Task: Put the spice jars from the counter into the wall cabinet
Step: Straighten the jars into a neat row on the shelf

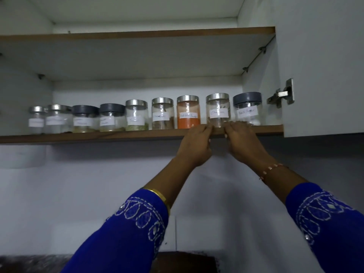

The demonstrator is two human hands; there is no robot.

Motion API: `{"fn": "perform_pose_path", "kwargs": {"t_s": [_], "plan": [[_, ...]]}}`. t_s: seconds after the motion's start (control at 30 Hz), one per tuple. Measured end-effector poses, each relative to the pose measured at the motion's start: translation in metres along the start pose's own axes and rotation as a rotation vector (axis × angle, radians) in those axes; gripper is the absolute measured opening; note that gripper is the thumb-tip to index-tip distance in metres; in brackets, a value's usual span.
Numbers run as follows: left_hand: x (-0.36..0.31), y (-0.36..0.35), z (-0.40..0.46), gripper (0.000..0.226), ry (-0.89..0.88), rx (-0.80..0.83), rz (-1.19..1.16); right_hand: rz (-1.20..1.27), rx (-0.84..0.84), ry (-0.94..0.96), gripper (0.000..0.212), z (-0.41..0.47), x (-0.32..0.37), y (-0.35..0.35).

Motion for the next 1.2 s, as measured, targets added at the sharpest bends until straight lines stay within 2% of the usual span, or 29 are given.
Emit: {"fn": "perform_pose_path", "kwargs": {"t_s": [0.17,0.33,0.63,0.8,0.9,0.97,1.03,1.2], "plan": [[0.068,0.047,-0.033,0.06,0.031,0.076,0.177,0.096,0.057,0.098,0.032,0.01,0.069,0.004],[0.146,0.101,-0.068,0.056,0.101,0.103,0.273,0.205,0.06,0.173,0.025,0.031,0.168,0.0],[0.317,0.21,-0.13,0.05,0.194,0.187,0.422,0.234,0.171,0.163,0.028,0.08,0.348,-0.032],[0.374,0.246,-0.138,0.037,0.23,0.143,0.338,0.321,0.332,0.085,0.029,0.105,0.409,-0.06],[0.399,0.259,-0.125,0.045,0.258,0.121,0.353,0.422,0.435,0.002,0.038,0.124,0.435,-0.069],[0.419,0.261,-0.117,0.049,0.329,0.174,0.389,0.51,0.472,-0.031,0.034,0.137,0.45,-0.071],[0.438,0.258,-0.113,0.044,0.429,0.241,0.351,0.561,0.492,-0.038,0.033,0.148,0.465,-0.074],[0.475,0.244,-0.1,0.025,0.658,0.52,0.181,0.457,0.572,0.055,0.036,0.164,0.504,-0.105]]}}
Point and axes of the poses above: each hand's wrist, its own z-axis towards the middle knuckle, its own y-axis out of the back of the hand, x = y × z, the point moved 6 cm from there along z, towards the middle knuckle, and after that the axes turned 11 degrees about -x, right-handed, at the moved point
